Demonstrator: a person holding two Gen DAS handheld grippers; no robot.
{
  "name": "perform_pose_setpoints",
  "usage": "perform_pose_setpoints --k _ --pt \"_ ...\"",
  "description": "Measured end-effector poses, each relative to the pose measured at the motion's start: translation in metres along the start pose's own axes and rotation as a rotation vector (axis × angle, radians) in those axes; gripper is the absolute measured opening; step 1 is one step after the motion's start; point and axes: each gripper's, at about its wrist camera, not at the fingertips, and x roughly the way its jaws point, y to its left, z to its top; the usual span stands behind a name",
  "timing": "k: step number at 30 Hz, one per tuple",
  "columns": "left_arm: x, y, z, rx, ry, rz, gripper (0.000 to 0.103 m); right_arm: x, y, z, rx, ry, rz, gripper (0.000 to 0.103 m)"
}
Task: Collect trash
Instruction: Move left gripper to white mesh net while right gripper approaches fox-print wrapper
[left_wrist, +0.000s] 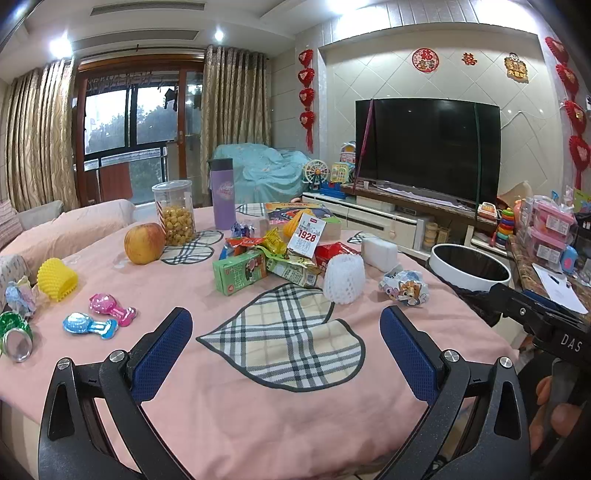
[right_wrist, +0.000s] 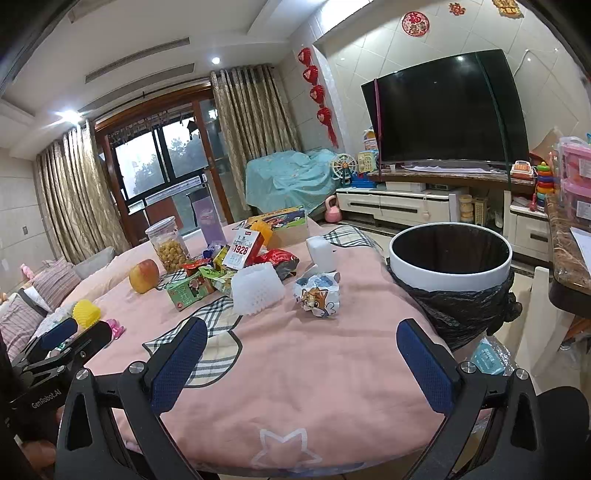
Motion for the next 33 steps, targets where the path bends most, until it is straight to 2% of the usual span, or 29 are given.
perform_pose_setpoints --k 21,33 --pt "0.006 0.000 -0.005 -0.008 0.015 -0.006 0.103 0.000 0.001 -0.002 0.003 0.005 0.004 0.103" --pt "0.036 0.004 -0.007 -0.018 0.089 -0.041 0.103 0.017 -0.005 -0.002 0.020 0.057 0.015 0.103"
